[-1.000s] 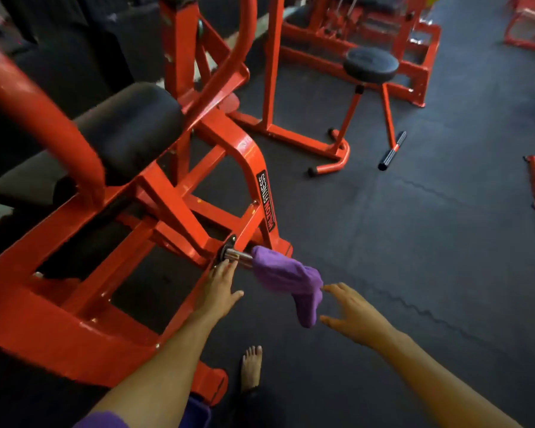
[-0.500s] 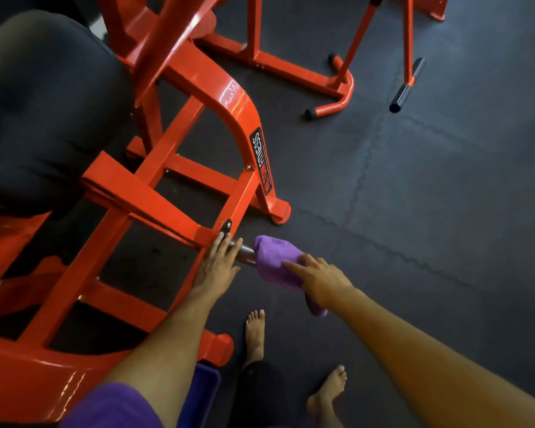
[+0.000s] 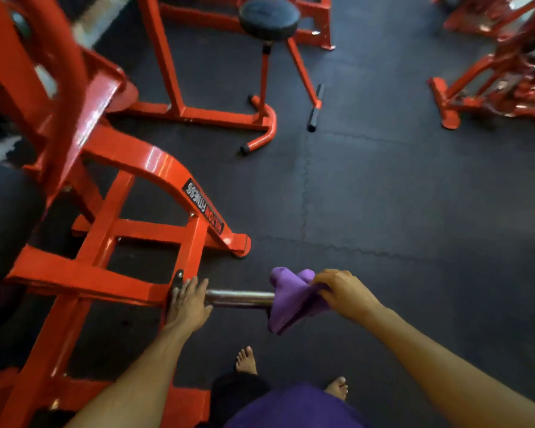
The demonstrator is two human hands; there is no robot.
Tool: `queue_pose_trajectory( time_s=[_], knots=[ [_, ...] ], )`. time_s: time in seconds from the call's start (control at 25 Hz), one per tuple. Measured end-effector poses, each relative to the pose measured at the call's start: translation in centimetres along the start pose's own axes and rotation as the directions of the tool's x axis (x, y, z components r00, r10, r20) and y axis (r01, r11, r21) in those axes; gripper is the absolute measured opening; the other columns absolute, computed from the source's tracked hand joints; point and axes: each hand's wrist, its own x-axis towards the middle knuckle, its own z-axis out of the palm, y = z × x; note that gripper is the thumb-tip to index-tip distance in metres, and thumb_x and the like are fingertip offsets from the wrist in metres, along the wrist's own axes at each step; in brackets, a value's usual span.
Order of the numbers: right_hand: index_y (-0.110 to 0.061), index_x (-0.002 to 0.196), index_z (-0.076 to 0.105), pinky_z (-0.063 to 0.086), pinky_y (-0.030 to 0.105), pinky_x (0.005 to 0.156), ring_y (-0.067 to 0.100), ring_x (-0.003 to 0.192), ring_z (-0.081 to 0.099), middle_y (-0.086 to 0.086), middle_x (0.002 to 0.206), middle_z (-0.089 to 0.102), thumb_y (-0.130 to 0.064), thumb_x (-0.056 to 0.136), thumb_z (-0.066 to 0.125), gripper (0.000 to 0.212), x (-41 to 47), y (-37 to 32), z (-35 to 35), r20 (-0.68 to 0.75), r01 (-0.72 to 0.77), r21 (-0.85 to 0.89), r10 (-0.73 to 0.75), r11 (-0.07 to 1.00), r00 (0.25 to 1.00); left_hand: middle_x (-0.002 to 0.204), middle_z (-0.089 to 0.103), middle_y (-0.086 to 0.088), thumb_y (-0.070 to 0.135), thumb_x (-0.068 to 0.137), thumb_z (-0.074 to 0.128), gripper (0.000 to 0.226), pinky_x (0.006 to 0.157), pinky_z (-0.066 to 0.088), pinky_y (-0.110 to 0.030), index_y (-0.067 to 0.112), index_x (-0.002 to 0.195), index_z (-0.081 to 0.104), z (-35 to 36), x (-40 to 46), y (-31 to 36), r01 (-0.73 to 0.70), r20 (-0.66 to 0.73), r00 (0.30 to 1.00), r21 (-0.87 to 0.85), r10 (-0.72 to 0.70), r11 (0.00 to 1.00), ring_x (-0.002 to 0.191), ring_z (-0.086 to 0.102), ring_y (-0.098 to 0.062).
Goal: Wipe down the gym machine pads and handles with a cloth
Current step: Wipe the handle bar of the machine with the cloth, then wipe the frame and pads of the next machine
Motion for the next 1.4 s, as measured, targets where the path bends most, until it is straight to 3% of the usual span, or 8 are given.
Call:
queue_pose_trajectory(
  time_s=[0.24, 0.44, 0.56, 0.84, 0.92, 1.04, 1.24, 1.4],
  knots=[
    [-0.033, 0.112, 0.073, 0.049, 0.027, 0.086, 0.010, 0.094, 0.061, -0.013, 0.099, 0.066, -0.014, 0.091, 0.060, 0.031, -9.5, 10.8, -1.5, -0.224, -0.206, 0.234, 0.259, 0.950, 0.940, 0.169, 0.024, -0.005, 0.029, 0.099, 0.057, 0.074, 0.126, 0.012, -0.042, 0.021, 0.163, 0.021, -3.6, 1.7, 14.8, -0.336, 0.032, 0.942, 0.116, 0.335, 0.935, 0.156, 0.022, -0.020],
    [-0.038, 0.109, 0.073, 0.051, 0.026, 0.085, 0.003, 0.091, 0.061, -0.018, 0.098, 0.065, -0.012, 0.089, 0.063, 0.034, -18.8, 19.3, -0.9, -0.327, -0.316, 0.465, 0.492, 0.827, 0.807, 0.157, 0.044, 0.000, 0.037, 0.098, 0.063, 0.067, 0.120, 0.033, -0.039, 0.028, 0.158, 0.034, -3.8, 0.8, 31.8, -0.606, 0.156, 0.787, 0.016, 0.597, 0.795, 0.143, 0.045, -0.022],
    [-0.041, 0.106, 0.072, 0.052, 0.023, 0.083, 0.001, 0.091, 0.062, -0.020, 0.097, 0.065, -0.015, 0.090, 0.063, 0.032, -24.6, 23.4, -0.7, -0.356, -0.338, 0.580, 0.603, 0.742, 0.714, 0.149, 0.051, 0.004, 0.037, 0.097, 0.068, 0.066, 0.111, 0.043, -0.030, 0.031, 0.155, 0.038, -2.7, -1.0, 42.6, -0.721, 0.280, 0.637, -0.114, 0.718, 0.684, 0.135, 0.053, -0.015],
    [-0.036, 0.102, 0.073, 0.049, 0.017, 0.086, -0.001, 0.100, 0.063, -0.023, 0.101, 0.067, -0.010, 0.087, 0.062, 0.032, -36.4, 31.6, -1.7, -0.411, -0.298, 0.741, 0.757, 0.602, 0.507, 0.144, 0.053, 0.002, 0.017, 0.089, 0.077, 0.072, 0.111, 0.048, -0.033, 0.026, 0.150, 0.040, 2.8, -6.7, 64.5, -0.623, 0.488, 0.368, -0.503, 0.792, 0.599, 0.131, 0.057, -0.016],
    [-0.034, 0.101, 0.074, 0.048, 0.014, 0.086, 0.000, 0.101, 0.063, -0.023, 0.102, 0.068, -0.008, 0.087, 0.062, 0.032, -38.6, 33.5, -2.3, -0.412, -0.291, 0.773, 0.795, 0.563, 0.444, 0.128, 0.069, -0.001, 0.024, 0.080, 0.079, 0.055, 0.104, 0.053, -0.035, 0.026, 0.131, 0.058, 4.1, -7.4, 68.4, -0.616, 0.482, 0.308, -0.556, 0.820, 0.558, 0.120, 0.066, -0.018],
    [-0.032, 0.101, 0.075, 0.049, 0.014, 0.087, -0.001, 0.102, 0.063, -0.021, 0.103, 0.069, -0.003, 0.085, 0.062, 0.036, -40.7, 36.6, -2.6, -0.385, -0.291, 0.817, 0.847, 0.498, 0.367, 0.102, 0.078, 0.000, 0.011, 0.090, 0.075, 0.020, 0.091, 0.056, -0.031, 0.016, 0.109, 0.072, 5.3, -8.0, 73.2, -0.628, 0.454, 0.264, -0.589, 0.851, 0.509, 0.095, 0.072, -0.010],
    [-0.033, 0.103, 0.071, 0.053, 0.025, 0.090, 0.000, 0.101, 0.063, -0.020, 0.106, 0.068, -0.001, 0.081, 0.058, 0.042, -40.4, 42.7, -3.3, -0.269, -0.361, 0.849, 0.904, 0.385, 0.333, 0.085, 0.073, 0.004, -0.001, 0.100, 0.059, 0.017, 0.074, 0.050, -0.026, 0.013, 0.099, 0.069, 4.2, -6.7, 81.9, -0.577, 0.442, 0.190, -0.672, 0.876, 0.464, 0.081, 0.062, -0.010],
    [-0.039, 0.120, 0.060, 0.055, 0.025, 0.088, -0.002, 0.100, 0.061, -0.018, 0.114, 0.061, -0.005, 0.088, 0.057, 0.047, -40.0, 47.1, -5.4, -0.117, -0.464, 0.851, 0.950, 0.245, 0.289, 0.084, 0.070, 0.006, 0.002, 0.104, 0.054, 0.018, 0.062, 0.044, -0.026, 0.015, 0.105, 0.067, 2.0, -7.1, 90.7, -0.558, 0.477, 0.022, -0.723, 0.878, 0.407, 0.076, 0.058, -0.013]
  ],
)
